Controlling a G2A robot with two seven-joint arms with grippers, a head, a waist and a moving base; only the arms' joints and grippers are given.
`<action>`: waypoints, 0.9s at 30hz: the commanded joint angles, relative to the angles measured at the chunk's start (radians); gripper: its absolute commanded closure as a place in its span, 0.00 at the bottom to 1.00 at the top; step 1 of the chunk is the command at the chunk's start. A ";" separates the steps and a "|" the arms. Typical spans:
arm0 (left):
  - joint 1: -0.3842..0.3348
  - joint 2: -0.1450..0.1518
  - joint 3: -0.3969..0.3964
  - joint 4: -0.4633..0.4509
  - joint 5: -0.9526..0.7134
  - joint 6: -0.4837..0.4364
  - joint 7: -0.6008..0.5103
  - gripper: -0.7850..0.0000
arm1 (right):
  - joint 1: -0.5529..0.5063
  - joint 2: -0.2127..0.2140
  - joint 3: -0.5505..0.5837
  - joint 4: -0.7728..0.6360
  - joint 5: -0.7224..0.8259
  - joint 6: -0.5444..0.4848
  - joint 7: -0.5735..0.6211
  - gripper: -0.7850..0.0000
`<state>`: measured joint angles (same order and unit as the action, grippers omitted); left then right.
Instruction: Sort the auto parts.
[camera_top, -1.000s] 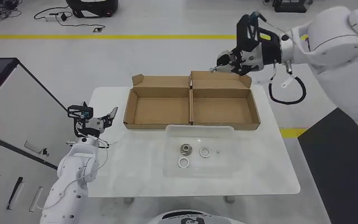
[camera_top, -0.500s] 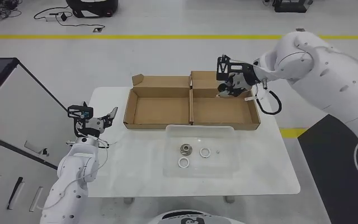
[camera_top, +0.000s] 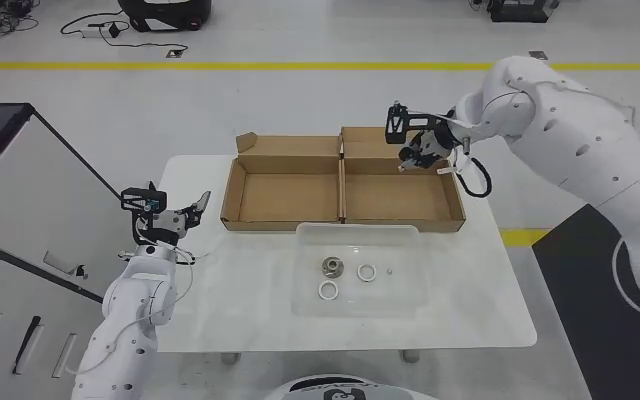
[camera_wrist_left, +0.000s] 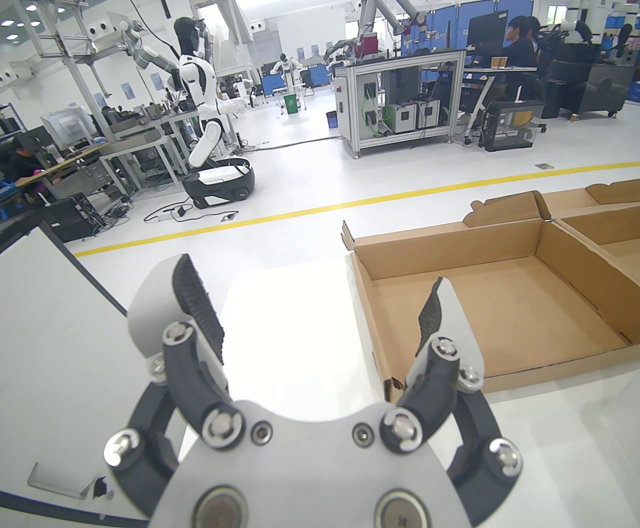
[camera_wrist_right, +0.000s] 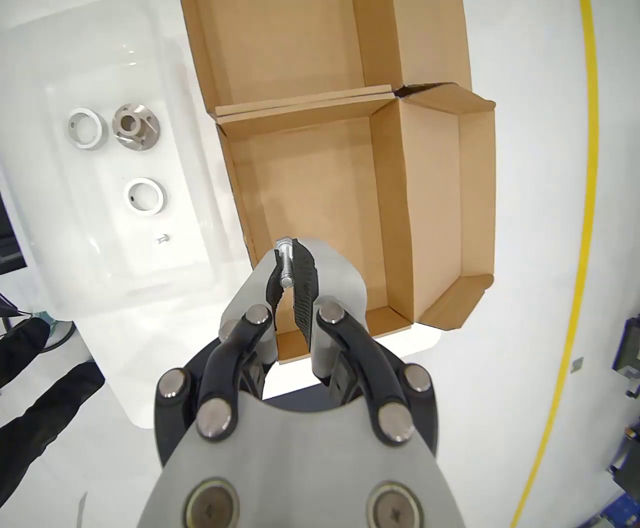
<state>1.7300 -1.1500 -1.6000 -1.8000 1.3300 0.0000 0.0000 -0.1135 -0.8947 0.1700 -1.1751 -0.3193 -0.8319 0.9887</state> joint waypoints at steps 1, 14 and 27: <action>0.000 0.000 0.000 0.000 0.000 0.000 0.000 0.00 | -0.004 -0.015 0.000 0.031 -0.037 -0.007 -0.006 1.00; 0.000 0.000 0.000 0.000 0.000 0.000 0.000 0.00 | -0.063 -0.092 0.000 0.210 -0.131 -0.032 -0.032 1.00; 0.000 0.000 0.000 0.000 0.000 0.000 0.000 0.00 | -0.063 -0.092 0.000 0.210 -0.131 -0.032 -0.032 1.00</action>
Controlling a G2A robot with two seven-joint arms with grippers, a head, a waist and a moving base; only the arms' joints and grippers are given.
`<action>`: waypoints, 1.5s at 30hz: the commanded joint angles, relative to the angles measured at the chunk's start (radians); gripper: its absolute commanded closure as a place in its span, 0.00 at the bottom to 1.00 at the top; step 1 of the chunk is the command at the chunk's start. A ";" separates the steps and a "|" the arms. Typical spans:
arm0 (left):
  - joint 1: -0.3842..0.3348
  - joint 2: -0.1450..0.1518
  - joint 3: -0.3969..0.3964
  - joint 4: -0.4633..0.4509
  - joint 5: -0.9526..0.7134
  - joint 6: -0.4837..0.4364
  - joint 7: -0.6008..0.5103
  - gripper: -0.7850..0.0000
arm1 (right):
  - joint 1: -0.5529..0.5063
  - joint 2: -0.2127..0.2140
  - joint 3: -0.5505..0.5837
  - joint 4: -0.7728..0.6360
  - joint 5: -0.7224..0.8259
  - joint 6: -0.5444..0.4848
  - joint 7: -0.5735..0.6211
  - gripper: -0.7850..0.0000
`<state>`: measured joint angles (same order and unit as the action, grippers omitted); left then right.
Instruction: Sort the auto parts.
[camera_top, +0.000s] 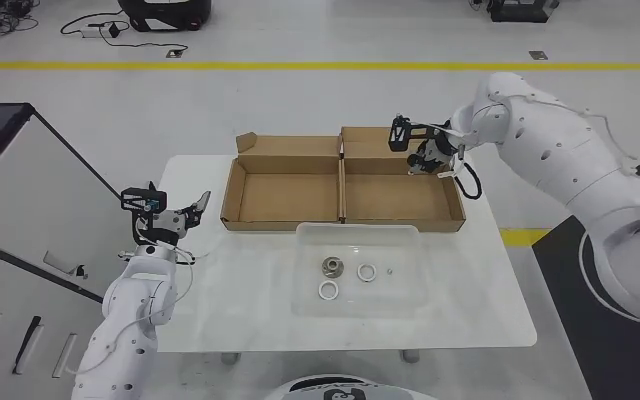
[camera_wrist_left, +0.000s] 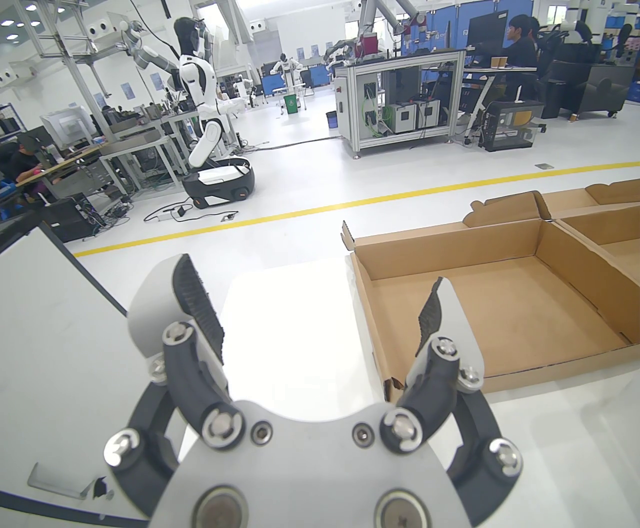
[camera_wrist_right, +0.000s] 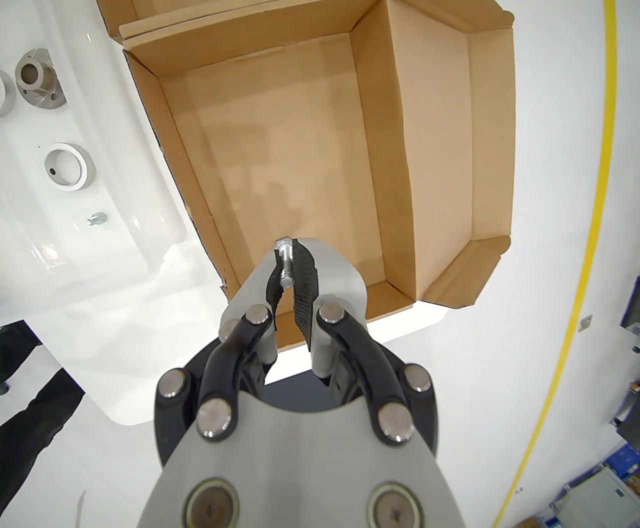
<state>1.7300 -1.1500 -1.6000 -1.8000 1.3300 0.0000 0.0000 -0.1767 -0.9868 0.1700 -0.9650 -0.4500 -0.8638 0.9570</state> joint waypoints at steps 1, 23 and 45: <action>0.000 0.000 0.000 0.000 0.000 0.000 0.000 0.00 | 0.000 0.000 0.000 0.000 0.000 0.000 0.000 1.00; 0.000 0.000 0.000 0.000 0.000 0.000 0.000 0.00 | -0.014 0.001 0.000 -0.016 -0.037 0.056 0.001 1.00; 0.000 0.000 0.000 0.000 0.000 0.000 0.000 0.00 | -0.101 -0.127 0.000 0.152 -0.116 0.216 0.215 1.00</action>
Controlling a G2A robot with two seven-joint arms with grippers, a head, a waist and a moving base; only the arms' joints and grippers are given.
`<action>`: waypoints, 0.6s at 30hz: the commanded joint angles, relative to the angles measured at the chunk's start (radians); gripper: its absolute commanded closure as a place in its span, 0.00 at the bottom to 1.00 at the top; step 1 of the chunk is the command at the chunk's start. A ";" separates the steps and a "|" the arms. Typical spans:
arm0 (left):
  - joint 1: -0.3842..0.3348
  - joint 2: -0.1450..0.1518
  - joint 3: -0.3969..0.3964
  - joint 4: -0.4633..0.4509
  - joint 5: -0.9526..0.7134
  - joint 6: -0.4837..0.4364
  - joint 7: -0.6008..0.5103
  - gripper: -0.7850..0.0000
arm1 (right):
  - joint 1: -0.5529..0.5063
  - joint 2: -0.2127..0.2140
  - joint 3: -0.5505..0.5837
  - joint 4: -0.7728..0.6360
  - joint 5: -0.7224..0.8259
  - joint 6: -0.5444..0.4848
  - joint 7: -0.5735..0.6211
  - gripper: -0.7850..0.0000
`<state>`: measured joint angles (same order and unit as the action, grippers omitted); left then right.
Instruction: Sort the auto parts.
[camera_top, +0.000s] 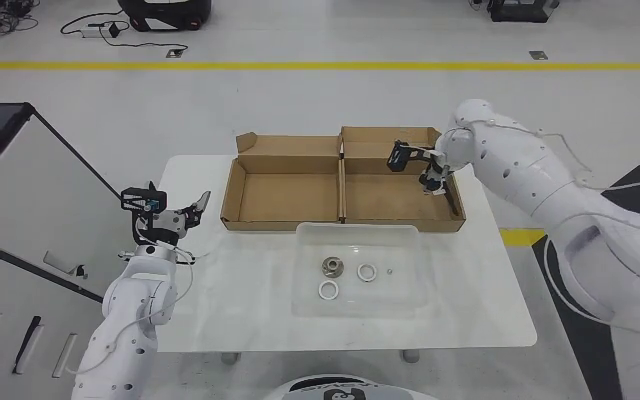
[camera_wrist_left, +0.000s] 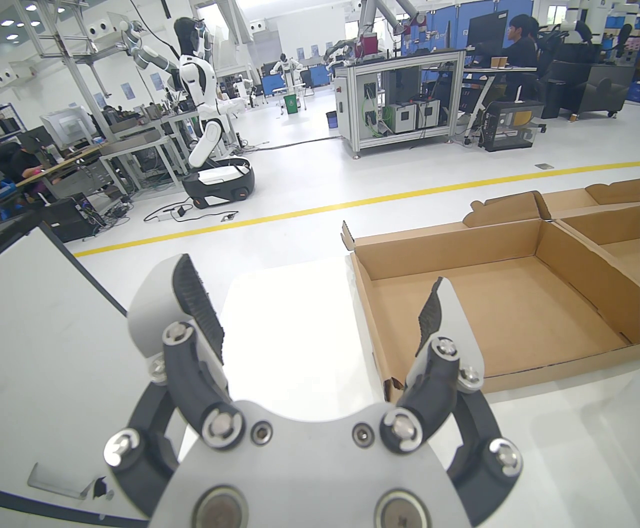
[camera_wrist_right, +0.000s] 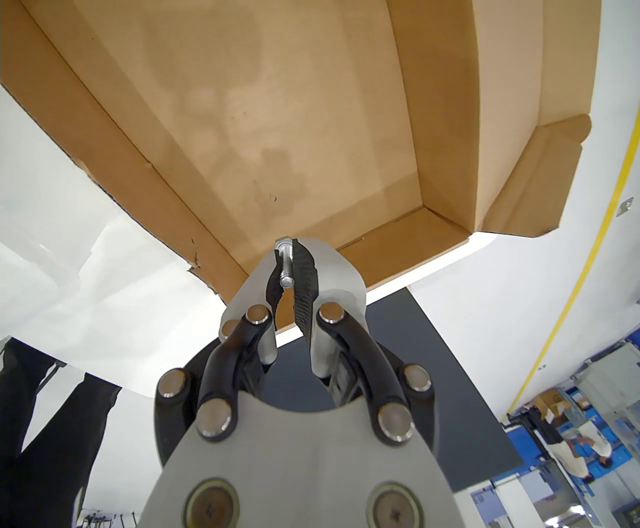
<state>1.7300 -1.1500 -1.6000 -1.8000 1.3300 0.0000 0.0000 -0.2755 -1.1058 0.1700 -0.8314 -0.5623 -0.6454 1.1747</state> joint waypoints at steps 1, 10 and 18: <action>0.000 0.000 0.000 0.000 0.000 0.000 0.000 0.00 | -0.006 -0.018 0.000 0.038 -0.012 -0.003 -0.003 1.00; 0.000 0.000 0.000 0.000 0.000 0.000 0.000 0.00 | -0.029 -0.100 0.000 0.201 -0.042 -0.032 -0.032 1.00; 0.000 0.000 0.000 0.000 0.000 0.000 0.000 0.00 | -0.043 -0.158 0.000 0.318 -0.063 -0.075 -0.075 1.00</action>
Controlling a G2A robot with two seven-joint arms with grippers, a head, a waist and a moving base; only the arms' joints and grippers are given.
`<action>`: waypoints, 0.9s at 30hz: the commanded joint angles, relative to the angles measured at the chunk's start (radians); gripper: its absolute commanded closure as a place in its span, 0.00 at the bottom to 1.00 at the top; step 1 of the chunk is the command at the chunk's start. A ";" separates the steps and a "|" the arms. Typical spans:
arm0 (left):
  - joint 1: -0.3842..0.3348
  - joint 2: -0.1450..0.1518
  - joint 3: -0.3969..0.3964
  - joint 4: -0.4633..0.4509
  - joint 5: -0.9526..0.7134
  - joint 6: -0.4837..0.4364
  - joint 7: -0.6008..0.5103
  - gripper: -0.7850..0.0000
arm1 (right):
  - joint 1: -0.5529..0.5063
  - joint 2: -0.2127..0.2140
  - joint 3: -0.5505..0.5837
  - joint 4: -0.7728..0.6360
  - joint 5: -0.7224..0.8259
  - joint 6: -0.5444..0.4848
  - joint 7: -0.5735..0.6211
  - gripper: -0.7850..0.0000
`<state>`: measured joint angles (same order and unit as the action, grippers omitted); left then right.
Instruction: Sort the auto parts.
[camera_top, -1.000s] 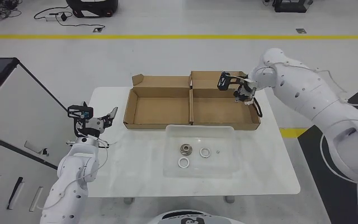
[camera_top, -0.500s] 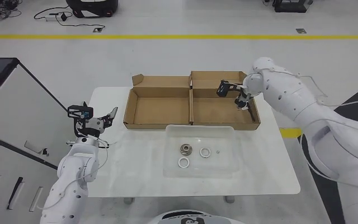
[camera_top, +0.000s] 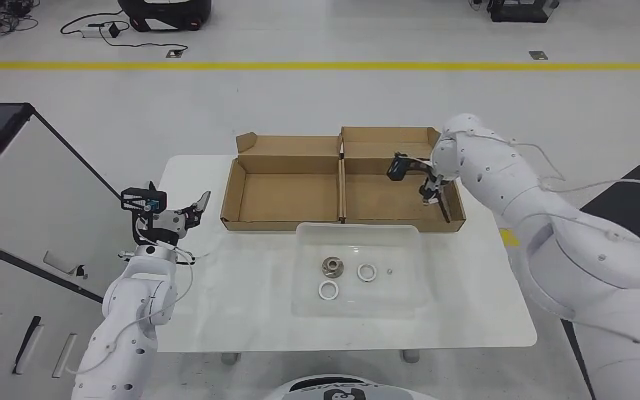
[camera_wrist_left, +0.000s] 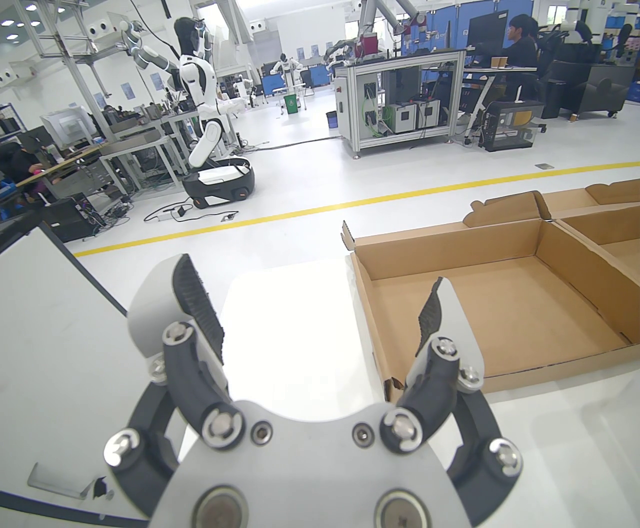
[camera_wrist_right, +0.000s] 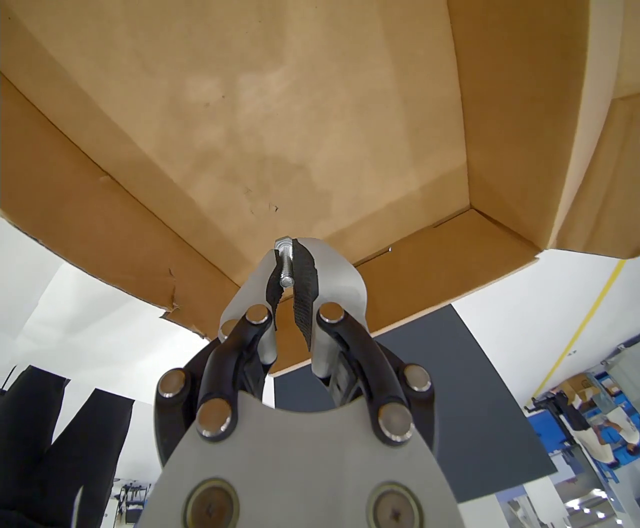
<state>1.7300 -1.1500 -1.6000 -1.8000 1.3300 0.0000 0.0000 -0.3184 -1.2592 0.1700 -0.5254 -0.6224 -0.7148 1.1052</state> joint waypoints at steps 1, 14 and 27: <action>0.000 0.000 0.000 0.000 0.000 0.000 0.000 0.00 | 0.000 -0.012 0.000 0.025 -0.007 -0.013 -0.013 1.00; 0.000 0.000 0.000 0.000 0.000 0.000 0.000 0.00 | -0.008 -0.083 0.000 0.157 -0.101 -0.041 -0.174 1.00; 0.000 0.000 0.000 0.000 0.000 0.000 0.000 0.00 | -0.025 -0.135 0.002 0.249 -0.137 -0.074 -0.210 0.84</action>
<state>1.7300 -1.1500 -1.6000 -1.8000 1.3300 0.0000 0.0000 -0.3435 -1.3915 0.1720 -0.2806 -0.7575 -0.7866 0.8965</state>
